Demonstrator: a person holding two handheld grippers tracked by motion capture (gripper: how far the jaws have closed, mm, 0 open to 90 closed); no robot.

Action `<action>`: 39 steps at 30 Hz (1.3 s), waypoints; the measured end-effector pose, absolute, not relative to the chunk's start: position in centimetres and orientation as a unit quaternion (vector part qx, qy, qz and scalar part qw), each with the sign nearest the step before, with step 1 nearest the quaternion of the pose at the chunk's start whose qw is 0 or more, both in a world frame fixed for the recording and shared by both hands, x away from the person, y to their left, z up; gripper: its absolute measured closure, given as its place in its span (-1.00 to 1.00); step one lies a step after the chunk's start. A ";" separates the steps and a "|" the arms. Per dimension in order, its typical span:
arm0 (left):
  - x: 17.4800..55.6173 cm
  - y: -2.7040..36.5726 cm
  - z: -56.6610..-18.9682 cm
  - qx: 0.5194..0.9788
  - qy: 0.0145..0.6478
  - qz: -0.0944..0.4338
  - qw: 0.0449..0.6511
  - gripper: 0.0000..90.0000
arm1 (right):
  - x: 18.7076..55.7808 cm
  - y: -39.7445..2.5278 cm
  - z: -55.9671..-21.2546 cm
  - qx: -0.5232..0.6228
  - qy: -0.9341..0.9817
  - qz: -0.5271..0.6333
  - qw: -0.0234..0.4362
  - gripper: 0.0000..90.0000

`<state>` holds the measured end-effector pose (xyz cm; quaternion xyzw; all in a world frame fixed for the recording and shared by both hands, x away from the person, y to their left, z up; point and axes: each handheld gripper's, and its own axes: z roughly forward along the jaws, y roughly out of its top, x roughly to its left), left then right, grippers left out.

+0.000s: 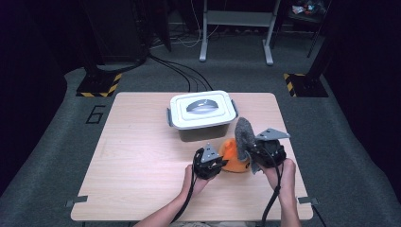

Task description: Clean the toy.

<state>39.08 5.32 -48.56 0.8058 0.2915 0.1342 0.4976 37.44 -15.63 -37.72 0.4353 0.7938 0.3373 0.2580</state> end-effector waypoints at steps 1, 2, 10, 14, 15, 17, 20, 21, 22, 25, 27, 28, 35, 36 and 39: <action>39.0 5.3 -48.5 0.808 0.288 0.137 0.496 0.79 | 37.6 -15.3 -38.1 0.432 0.798 0.334 0.254 0.60; 38.9 5.3 -48.6 0.808 0.286 0.138 0.496 0.79 | 37.7 -14.8 -38.4 0.436 0.798 0.332 0.249 0.60; 38.6 5.0 -49.0 0.807 0.285 0.153 0.495 0.80 | 38.0 -13.0 -40.3 0.429 0.806 0.311 0.264 0.62; 38.7 5.2 -49.2 0.807 0.288 0.150 0.494 0.80 | 38.1 -13.0 -40.5 0.429 0.806 0.303 0.273 0.62; 38.7 5.2 -49.2 0.807 0.288 0.150 0.494 0.80 | 38.2 -13.0 -40.6 0.430 0.805 0.300 0.279 0.63; 38.7 5.2 -49.3 0.806 0.287 0.154 0.494 0.80 | 38.1 -13.1 -40.7 0.432 0.804 0.301 0.278 0.62; 38.7 5.2 -49.3 0.808 0.286 0.154 0.492 0.79 | 38.0 -13.3 -40.7 0.433 0.803 0.301 0.277 0.62; 38.7 5.2 -49.4 0.806 0.286 0.155 0.494 0.79 | 38.1 -13.4 -40.8 0.435 0.801 0.300 0.281 0.62; 38.7 5.3 -49.4 0.807 0.286 0.156 0.493 0.79 | 38.1 -13.6 -40.8 0.438 0.801 0.299 0.279 0.62; 38.7 5.3 -49.4 0.806 0.287 0.156 0.494 0.78 | 38.1 -14.2 -41.1 0.444 0.796 0.303 0.280 0.62; 38.7 5.2 -49.4 0.806 0.287 0.154 0.494 0.78 | 38.1 -14.7 -41.3 0.449 0.793 0.305 0.277 0.62; 38.7 5.3 -49.4 0.805 0.289 0.154 0.495 0.78 | 38.1 -14.9 -41.4 0.455 0.790 0.303 0.278 0.62; 38.7 5.3 -49.6 0.801 0.289 0.153 0.501 0.78 | 38.4 -17.1 -42.7 0.491 0.774 0.300 0.265 0.62; 38.7 5.3 -49.6 0.801 0.289 0.154 0.501 0.78 | 38.4 -17.4 -43.0 0.497 0.772 0.300 0.260 0.61; 38.7 5.4 -49.6 0.802 0.287 0.153 0.500 0.78 | 38.7 -18.4 -43.8 0.512 0.765 0.292 0.258 0.61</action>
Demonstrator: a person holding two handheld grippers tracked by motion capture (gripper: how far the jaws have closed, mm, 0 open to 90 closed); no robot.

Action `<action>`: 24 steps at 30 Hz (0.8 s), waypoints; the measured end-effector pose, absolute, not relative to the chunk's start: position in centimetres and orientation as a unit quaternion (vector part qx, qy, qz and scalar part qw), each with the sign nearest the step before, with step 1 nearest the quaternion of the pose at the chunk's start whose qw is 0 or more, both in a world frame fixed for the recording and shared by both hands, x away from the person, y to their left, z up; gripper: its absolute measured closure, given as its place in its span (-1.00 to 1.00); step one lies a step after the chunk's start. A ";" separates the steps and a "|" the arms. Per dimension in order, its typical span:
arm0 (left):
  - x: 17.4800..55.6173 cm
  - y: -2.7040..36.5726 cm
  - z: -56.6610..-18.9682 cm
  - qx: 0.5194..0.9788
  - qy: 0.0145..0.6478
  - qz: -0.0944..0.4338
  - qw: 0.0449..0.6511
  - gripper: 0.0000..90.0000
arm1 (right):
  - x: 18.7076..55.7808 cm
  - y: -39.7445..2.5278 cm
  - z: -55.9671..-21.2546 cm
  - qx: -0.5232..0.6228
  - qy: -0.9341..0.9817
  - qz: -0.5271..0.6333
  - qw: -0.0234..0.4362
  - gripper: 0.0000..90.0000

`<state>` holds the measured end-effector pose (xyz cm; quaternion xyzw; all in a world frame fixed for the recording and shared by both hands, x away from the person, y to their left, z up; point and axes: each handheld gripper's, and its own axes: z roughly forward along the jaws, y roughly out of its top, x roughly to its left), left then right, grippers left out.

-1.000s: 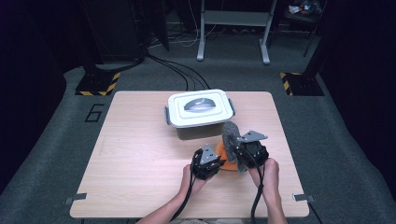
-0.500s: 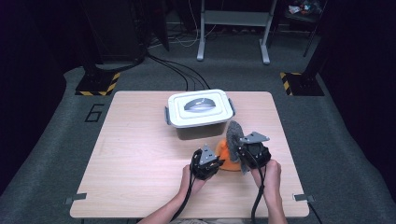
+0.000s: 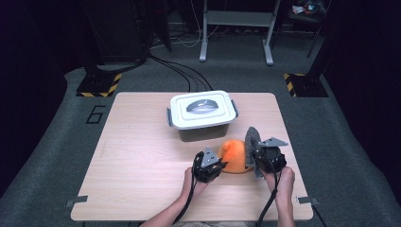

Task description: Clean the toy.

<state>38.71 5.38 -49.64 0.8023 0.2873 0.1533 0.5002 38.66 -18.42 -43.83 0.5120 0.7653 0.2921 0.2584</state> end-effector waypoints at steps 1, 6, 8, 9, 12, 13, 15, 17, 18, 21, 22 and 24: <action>38.8 5.4 -49.6 0.804 0.285 0.150 0.500 0.78 | 38.7 -18.7 -44.2 0.519 0.762 0.292 0.254 0.61; 38.9 5.5 -49.6 0.805 0.283 0.151 0.499 0.78 | 39.4 -19.8 -46.0 0.541 0.758 0.277 0.237 0.61; 38.9 5.5 -49.5 0.810 0.278 0.151 0.495 0.78 | 39.8 -20.2 -46.7 0.550 0.758 0.263 0.229 0.61; 38.9 5.5 -49.5 0.809 0.278 0.152 0.495 0.77 | 40.0 -20.3 -47.1 0.554 0.758 0.261 0.226 0.61; 38.9 5.5 -49.5 0.809 0.276 0.152 0.496 0.78 | 39.9 -20.7 -47.1 0.558 0.756 0.258 0.225 0.61; 38.9 5.5 -49.5 0.809 0.275 0.153 0.496 0.78 | 39.7 -20.8 -46.7 0.555 0.756 0.259 0.231 0.61; 38.9 5.6 -49.5 0.810 0.275 0.152 0.496 0.78 | 39.1 -20.8 -45.4 0.551 0.750 0.271 0.247 0.61; 39.0 5.6 -49.5 0.810 0.275 0.152 0.495 0.78 | 38.4 -20.5 -43.9 0.537 0.749 0.287 0.260 0.61; 39.0 5.6 -49.5 0.810 0.274 0.153 0.495 0.77 | 38.0 -20.3 -43.0 0.528 0.750 0.295 0.268 0.61; 39.0 5.5 -49.4 0.813 0.271 0.148 0.494 0.77 | 37.2 -19.0 -40.9 0.497 0.757 0.322 0.277 0.61; 39.0 5.5 -49.4 0.811 0.273 0.152 0.496 0.77 | 37.0 -18.4 -40.4 0.486 0.761 0.328 0.276 0.61; 39.0 5.5 -49.4 0.811 0.271 0.154 0.494 0.77 | 36.9 -17.3 -39.8 0.468 0.770 0.338 0.272 0.61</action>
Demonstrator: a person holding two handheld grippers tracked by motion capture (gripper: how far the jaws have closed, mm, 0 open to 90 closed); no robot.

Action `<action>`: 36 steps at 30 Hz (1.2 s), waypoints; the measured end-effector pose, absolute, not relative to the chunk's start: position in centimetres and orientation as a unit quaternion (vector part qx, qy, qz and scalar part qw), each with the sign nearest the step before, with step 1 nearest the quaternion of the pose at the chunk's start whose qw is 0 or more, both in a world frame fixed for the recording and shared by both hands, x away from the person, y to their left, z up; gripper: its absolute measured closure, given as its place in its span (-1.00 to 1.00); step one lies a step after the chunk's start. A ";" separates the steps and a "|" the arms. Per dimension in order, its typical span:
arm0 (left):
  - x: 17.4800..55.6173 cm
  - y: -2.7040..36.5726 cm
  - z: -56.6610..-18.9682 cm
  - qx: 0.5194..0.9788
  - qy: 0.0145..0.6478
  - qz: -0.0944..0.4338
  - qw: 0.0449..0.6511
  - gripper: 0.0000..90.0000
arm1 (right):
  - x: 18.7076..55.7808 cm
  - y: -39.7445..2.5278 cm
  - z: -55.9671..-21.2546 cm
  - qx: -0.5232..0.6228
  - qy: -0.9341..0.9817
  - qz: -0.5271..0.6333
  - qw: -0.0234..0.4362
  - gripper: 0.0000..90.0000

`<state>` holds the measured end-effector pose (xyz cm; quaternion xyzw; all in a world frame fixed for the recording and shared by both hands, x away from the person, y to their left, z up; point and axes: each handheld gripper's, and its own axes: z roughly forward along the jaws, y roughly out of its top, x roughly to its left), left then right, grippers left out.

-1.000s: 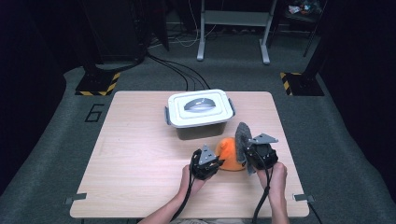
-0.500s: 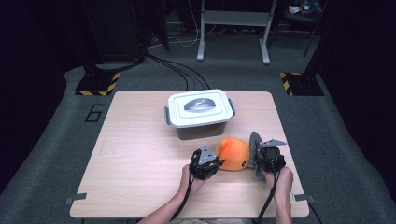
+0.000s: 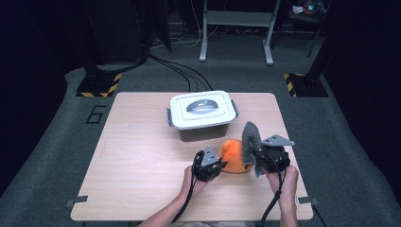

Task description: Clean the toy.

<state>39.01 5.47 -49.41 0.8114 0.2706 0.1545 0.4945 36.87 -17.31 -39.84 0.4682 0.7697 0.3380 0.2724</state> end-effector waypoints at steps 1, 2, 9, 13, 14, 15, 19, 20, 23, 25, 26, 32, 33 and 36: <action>39.0 5.5 -49.4 0.812 0.270 0.155 0.494 0.77 | 36.9 -16.5 -39.7 0.458 0.776 0.341 0.270 0.61; 39.0 5.5 -49.4 0.812 0.271 0.154 0.494 0.77 | 37.0 -15.8 -39.8 0.450 0.780 0.339 0.271 0.61; 39.1 5.6 -49.5 0.810 0.275 0.154 0.494 0.77 | 37.9 -14.4 -41.3 0.447 0.789 0.320 0.273 0.61; 39.1 5.5 -49.5 0.810 0.272 0.156 0.495 0.77 | 38.0 -15.8 -41.8 0.468 0.781 0.308 0.276 0.61; 39.1 5.5 -49.5 0.810 0.273 0.156 0.495 0.77 | 38.0 -16.1 -42.0 0.477 0.778 0.305 0.272 0.61; 39.1 5.5 -49.5 0.810 0.273 0.156 0.496 0.77 | 38.1 -16.6 -42.3 0.479 0.778 0.302 0.273 0.61; 39.1 5.4 -49.5 0.809 0.273 0.155 0.496 0.77 | 38.4 -18.0 -43.5 0.507 0.768 0.293 0.261 0.61; 39.1 5.5 -49.5 0.810 0.273 0.154 0.496 0.77 | 38.6 -18.3 -43.9 0.513 0.765 0.291 0.258 0.61; 39.1 5.5 -49.5 0.810 0.273 0.154 0.496 0.77 | 39.0 -19.1 -44.9 0.527 0.759 0.286 0.254 0.61; 39.1 5.5 -49.5 0.810 0.273 0.153 0.496 0.77 | 39.2 -19.5 -45.4 0.534 0.758 0.283 0.247 0.61; 39.1 5.5 -49.5 0.810 0.273 0.154 0.496 0.77 | 39.3 -19.6 -45.7 0.536 0.757 0.281 0.245 0.61; 39.1 5.4 -49.5 0.808 0.275 0.154 0.498 0.77 | 39.9 -20.2 -46.7 0.545 0.758 0.270 0.233 0.61; 39.2 5.5 -49.5 0.808 0.275 0.154 0.497 0.77 | 39.9 -20.2 -46.7 0.549 0.757 0.269 0.231 0.61; 39.2 5.5 -49.5 0.811 0.275 0.150 0.495 0.76 | 39.8 -20.3 -46.6 0.550 0.754 0.273 0.235 0.61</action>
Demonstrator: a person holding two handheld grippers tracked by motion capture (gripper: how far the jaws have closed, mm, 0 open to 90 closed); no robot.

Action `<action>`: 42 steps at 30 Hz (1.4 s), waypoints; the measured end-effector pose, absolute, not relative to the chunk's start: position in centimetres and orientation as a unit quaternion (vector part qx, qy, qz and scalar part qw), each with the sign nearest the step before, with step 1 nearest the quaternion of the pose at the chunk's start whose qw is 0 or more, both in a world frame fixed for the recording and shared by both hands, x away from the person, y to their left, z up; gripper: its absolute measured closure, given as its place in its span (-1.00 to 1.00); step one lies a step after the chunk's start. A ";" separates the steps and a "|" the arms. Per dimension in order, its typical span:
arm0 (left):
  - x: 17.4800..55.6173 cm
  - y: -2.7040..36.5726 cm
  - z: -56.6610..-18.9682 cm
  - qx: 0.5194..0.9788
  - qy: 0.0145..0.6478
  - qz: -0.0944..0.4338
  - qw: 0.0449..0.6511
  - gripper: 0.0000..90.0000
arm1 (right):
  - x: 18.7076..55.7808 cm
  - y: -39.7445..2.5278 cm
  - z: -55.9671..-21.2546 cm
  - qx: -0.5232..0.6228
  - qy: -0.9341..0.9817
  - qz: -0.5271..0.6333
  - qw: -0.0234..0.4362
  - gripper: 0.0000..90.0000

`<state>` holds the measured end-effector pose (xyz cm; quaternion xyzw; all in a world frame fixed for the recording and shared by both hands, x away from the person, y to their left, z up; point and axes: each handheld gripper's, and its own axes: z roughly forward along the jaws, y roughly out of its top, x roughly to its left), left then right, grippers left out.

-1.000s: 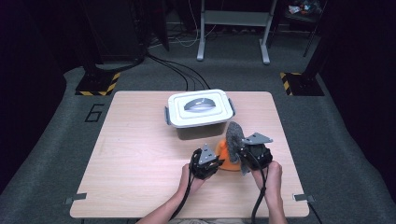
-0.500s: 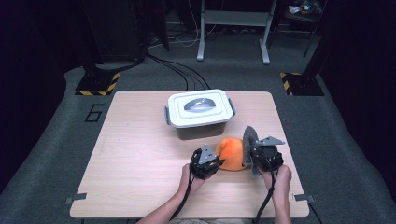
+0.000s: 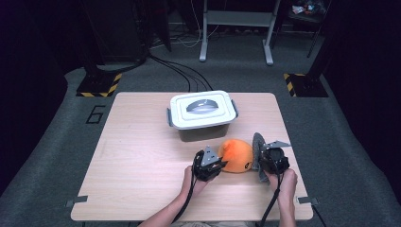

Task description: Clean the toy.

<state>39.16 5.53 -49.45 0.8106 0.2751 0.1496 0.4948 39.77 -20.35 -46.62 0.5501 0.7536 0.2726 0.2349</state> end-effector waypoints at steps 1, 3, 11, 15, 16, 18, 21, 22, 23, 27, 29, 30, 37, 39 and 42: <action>39.2 5.5 -49.5 0.810 0.276 0.149 0.495 0.77 | 39.6 -20.4 -46.5 0.550 0.753 0.273 0.236 0.61; 39.2 5.6 -49.5 0.808 0.279 0.150 0.496 0.77 | 39.2 -20.4 -45.9 0.549 0.749 0.278 0.246 0.61; 39.4 5.6 -49.3 0.807 0.285 0.151 0.495 0.76 | 36.9 -19.5 -42.5 0.507 0.751 0.320 0.275 0.61; 39.6 5.4 -49.1 0.806 0.291 0.149 0.493 0.75 | 36.0 -17.4 -41.2 0.475 0.762 0.339 0.281 0.61; 39.6 5.4 -49.0 0.807 0.290 0.151 0.492 0.75 | 35.9 -17.0 -41.2 0.470 0.764 0.341 0.281 0.61; 39.6 5.4 -49.0 0.807 0.289 0.150 0.492 0.74 | 36.0 -16.3 -41.4 0.460 0.772 0.335 0.282 0.61; 39.6 5.5 -49.0 0.808 0.286 0.148 0.494 0.63 | 36.6 -15.4 -42.2 0.460 0.780 0.317 0.283 0.61; 39.6 5.6 -49.1 0.806 0.287 0.152 0.495 0.57 | 36.8 -15.4 -42.4 0.459 0.781 0.316 0.283 0.61; 39.7 5.7 -49.1 0.806 0.286 0.155 0.494 0.47 | 37.0 -15.4 -42.5 0.461 0.780 0.316 0.281 0.62; 39.6 5.8 -49.3 0.813 0.288 0.165 0.479 0.11 | 37.5 -15.4 -42.7 0.465 0.779 0.311 0.282 0.62; 39.8 5.7 -49.6 0.820 0.288 0.166 0.466 0.04 | 37.7 -15.4 -42.7 0.468 0.777 0.311 0.282 0.62; 39.8 5.7 -49.8 0.822 0.290 0.168 0.461 0.02 | 37.8 -15.5 -42.7 0.466 0.779 0.312 0.280 0.62; 39.9 5.4 -50.1 0.828 0.276 0.170 0.458 0.54 | 37.9 -15.9 -42.8 0.472 0.775 0.315 0.278 0.61; 39.9 5.4 -50.0 0.826 0.275 0.169 0.462 0.68 | 37.8 -16.1 -42.7 0.472 0.774 0.315 0.280 0.61; 39.7 5.6 -49.5 0.823 0.271 0.151 0.476 0.76 | 37.6 -16.4 -42.3 0.473 0.770 0.320 0.286 0.61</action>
